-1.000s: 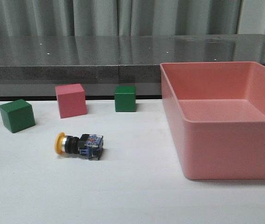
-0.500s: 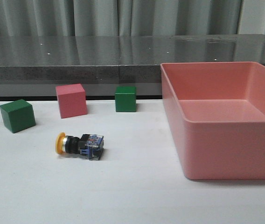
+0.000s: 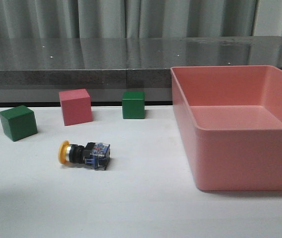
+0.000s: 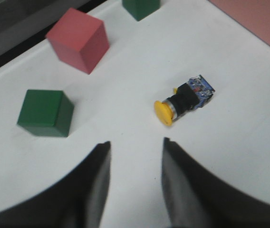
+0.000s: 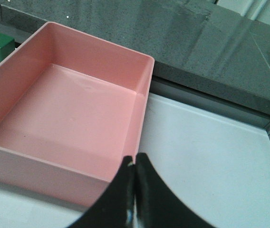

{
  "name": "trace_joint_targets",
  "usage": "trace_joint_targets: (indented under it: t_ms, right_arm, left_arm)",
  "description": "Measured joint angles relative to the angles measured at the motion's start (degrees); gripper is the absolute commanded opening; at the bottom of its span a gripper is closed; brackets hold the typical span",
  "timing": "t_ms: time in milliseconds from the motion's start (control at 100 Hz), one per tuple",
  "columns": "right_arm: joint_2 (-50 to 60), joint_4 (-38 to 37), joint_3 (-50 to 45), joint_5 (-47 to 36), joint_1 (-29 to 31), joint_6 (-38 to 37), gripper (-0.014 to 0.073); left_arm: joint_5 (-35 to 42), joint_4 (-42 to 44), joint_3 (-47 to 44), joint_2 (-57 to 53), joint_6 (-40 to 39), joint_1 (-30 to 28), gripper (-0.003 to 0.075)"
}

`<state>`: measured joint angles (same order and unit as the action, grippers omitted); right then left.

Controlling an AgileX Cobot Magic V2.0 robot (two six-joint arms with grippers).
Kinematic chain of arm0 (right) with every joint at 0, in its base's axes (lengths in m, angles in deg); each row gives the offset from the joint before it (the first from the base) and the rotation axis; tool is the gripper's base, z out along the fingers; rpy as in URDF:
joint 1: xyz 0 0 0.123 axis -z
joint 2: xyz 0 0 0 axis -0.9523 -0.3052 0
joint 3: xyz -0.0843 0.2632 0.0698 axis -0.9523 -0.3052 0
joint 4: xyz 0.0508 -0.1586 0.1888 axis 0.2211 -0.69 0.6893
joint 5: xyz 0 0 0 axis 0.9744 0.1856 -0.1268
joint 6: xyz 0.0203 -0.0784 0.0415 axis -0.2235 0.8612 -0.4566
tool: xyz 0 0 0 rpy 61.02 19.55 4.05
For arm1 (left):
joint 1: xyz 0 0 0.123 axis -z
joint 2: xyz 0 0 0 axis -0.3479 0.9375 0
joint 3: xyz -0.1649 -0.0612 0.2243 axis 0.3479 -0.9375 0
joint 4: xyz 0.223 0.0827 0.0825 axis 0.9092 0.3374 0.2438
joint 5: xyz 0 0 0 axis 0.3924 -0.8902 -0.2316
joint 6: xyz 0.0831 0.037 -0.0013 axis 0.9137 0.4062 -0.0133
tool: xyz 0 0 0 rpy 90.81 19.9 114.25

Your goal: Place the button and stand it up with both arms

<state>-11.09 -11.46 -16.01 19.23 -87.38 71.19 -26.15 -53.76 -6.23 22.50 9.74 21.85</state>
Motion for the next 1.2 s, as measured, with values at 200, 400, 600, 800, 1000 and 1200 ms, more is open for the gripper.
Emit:
trace_joint_targets:
  t_ms: [200, 400, 600, 800, 1000, 1200]
  right_arm:
    - [0.0, 0.0, 0.0, 0.0, 0.0, -0.41, -0.006]
    - [0.0, 0.0, 0.0, 0.0, 0.0, -0.53, -0.006]
    - [0.0, 0.0, 0.0, 0.0, 0.0, -0.53, -0.006]
    - [0.0, 0.0, 0.0, 0.0, 0.0, -0.57, -0.006]
    - [0.0, -0.1, 0.0, 0.0, 0.0, -0.57, -0.006]
    - [0.0, -0.1, 0.0, 0.0, 0.0, -0.57, -0.006]
  left_arm:
    - [-0.13, -14.82, 0.33, 8.15, 25.55, 0.0, 0.062]
    - [-2.29, -24.24, 0.35, 16.51, 50.39, 0.86, 0.062]
    - [-4.77, -34.67, 0.45, 25.34, 67.38, 1.78, 0.062]
    - [-7.86, -43.3, 0.79, 34.68, 77.29, 1.78, 0.062]
    - [-9.87, -49.67, 0.79, 42.15, 85.76, 1.78, 0.062]
    - [-11.18, -55.88, 0.91, 47.13, 90.84, 2.35, 0.062]
